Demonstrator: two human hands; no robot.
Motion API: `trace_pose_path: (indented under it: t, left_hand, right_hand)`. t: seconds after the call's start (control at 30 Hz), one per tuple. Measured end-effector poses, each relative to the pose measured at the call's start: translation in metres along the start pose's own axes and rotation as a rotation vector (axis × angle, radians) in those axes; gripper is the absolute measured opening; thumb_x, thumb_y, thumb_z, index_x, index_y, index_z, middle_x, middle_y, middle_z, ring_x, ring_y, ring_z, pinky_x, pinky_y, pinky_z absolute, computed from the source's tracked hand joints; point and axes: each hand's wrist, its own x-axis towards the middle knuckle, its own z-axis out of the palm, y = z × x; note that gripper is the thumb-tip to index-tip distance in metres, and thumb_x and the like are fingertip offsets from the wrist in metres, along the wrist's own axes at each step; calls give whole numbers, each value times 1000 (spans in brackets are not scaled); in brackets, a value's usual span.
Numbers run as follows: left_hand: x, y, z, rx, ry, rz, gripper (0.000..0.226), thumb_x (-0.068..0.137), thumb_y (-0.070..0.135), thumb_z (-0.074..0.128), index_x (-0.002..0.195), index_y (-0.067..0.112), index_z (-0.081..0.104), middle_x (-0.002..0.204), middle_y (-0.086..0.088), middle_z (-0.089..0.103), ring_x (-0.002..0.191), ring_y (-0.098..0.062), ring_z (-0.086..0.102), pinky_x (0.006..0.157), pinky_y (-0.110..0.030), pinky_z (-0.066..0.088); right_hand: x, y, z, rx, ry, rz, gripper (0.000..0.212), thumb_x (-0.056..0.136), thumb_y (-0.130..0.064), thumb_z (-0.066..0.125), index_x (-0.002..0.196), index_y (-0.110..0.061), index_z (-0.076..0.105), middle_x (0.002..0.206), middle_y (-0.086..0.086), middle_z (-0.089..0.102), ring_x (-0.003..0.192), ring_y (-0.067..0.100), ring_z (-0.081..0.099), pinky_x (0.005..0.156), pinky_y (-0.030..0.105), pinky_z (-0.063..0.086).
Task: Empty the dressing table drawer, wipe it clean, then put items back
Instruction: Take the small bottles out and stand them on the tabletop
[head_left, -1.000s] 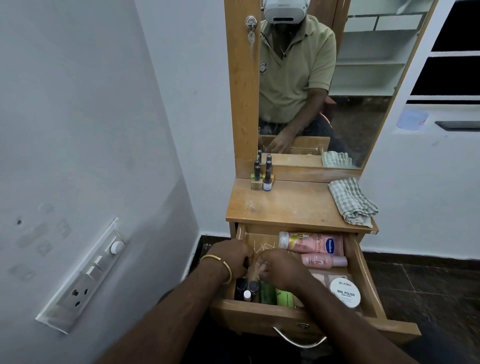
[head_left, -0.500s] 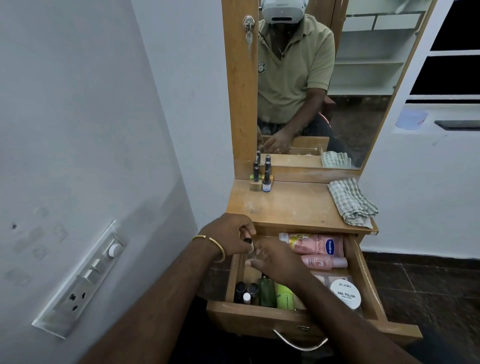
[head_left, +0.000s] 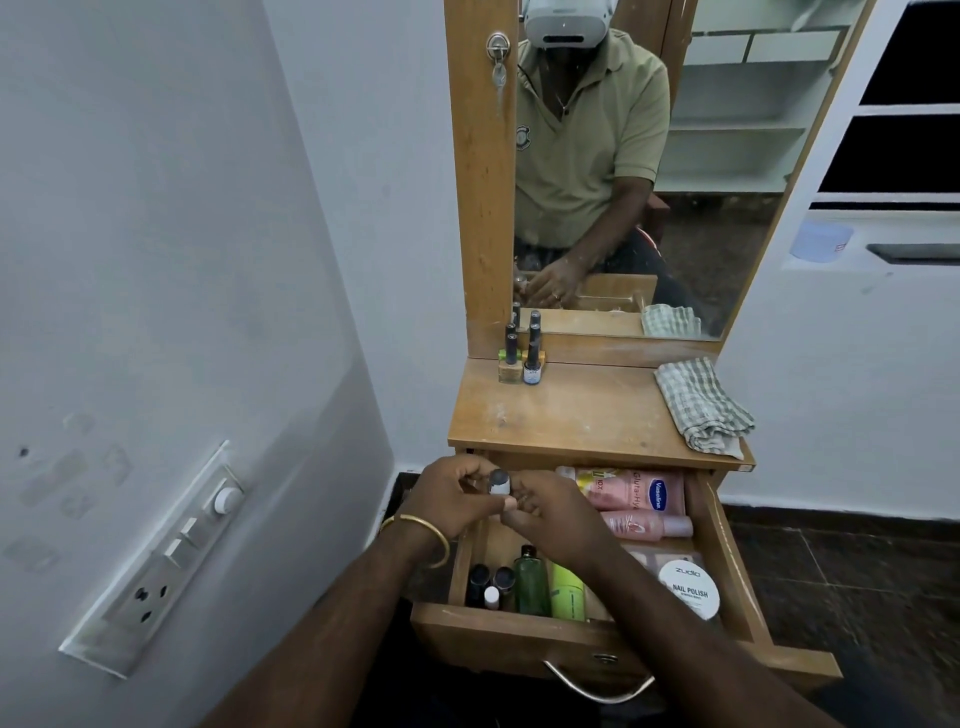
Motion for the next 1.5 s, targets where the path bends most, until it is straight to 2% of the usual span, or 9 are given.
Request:
trace_pose_path:
  t: [0.07, 0.17, 0.3, 0.4, 0.77, 0.93, 1.07, 1.27, 1.5]
  left_hand:
    - [-2, -3, 2, -33, 27, -24, 18, 70, 15, 86, 80, 19, 72, 65, 12, 62, 59, -1, 56, 57, -14, 44]
    - [0, -8, 1, -39, 65, -47, 21, 68, 18, 88, 83, 20, 74, 67, 13, 61, 60, 0, 54, 58, -13, 43]
    - [0, -7, -1, -35, 61, -44, 23, 69, 14, 87, 87, 16, 74, 67, 11, 58, 56, 6, 51, 56, -8, 41]
    - [-1, -7, -1, -39, 57, -49, 22, 69, 14, 87, 87, 15, 74, 65, 12, 57, 54, 6, 50, 55, -8, 40]
    - [1, -9, -6, -4, 58, -53, 18, 72, 23, 85, 84, 22, 72, 65, 14, 59, 61, -3, 53, 57, -15, 43]
    - [11, -2, -11, -26, 120, -38, 22, 70, 23, 86, 88, 23, 73, 84, -3, 72, 77, -20, 68, 72, -31, 55]
    - [28, 13, -18, -44, 135, 0, 27, 74, 19, 84, 98, 23, 71, 81, 7, 66, 71, -4, 60, 66, -13, 51]
    - [64, 30, -22, 20, 208, 25, 30, 73, 19, 85, 99, 21, 70, 83, 13, 64, 74, 0, 58, 64, -7, 45]
    - [99, 35, -12, 75, 247, 4, 28, 71, 16, 85, 95, 21, 71, 83, 15, 66, 73, 0, 59, 62, -2, 43]
  right_hand:
    - [0, 4, -1, 6, -52, 57, 7, 82, -29, 68, 89, -31, 68, 85, -13, 66, 78, 4, 62, 70, 40, 57]
    - [-5, 13, -5, -60, -227, 187, 28, 82, -16, 66, 108, -26, 66, 106, -10, 64, 90, 7, 62, 78, 34, 58]
    - [-13, 21, -7, -183, -405, 115, 47, 80, -9, 72, 124, -23, 62, 122, -6, 60, 99, 5, 56, 73, 13, 46]
    - [-16, 20, 1, -201, -446, 100, 48, 77, -14, 78, 121, -26, 64, 120, -7, 58, 99, 6, 55, 72, 16, 45]
    - [-16, 20, 14, -208, -437, 82, 17, 79, -30, 76, 94, -29, 69, 99, -13, 63, 89, 7, 59, 81, 35, 55]
    - [-9, 12, -4, -42, -294, 130, 10, 86, -31, 71, 93, -29, 64, 92, -11, 64, 85, 4, 60, 76, 30, 53]
    - [7, -2, -30, 88, -128, 146, 13, 89, -26, 69, 99, -29, 61, 91, -8, 66, 81, 6, 62, 71, 27, 52]
    - [44, -13, -58, 87, 203, 102, 24, 94, -18, 61, 118, -23, 59, 107, -6, 63, 80, 8, 64, 71, 27, 51]
    - [79, -3, -55, -33, 297, 161, 35, 97, -22, 56, 129, -28, 47, 116, -3, 63, 91, 14, 62, 80, 36, 53]
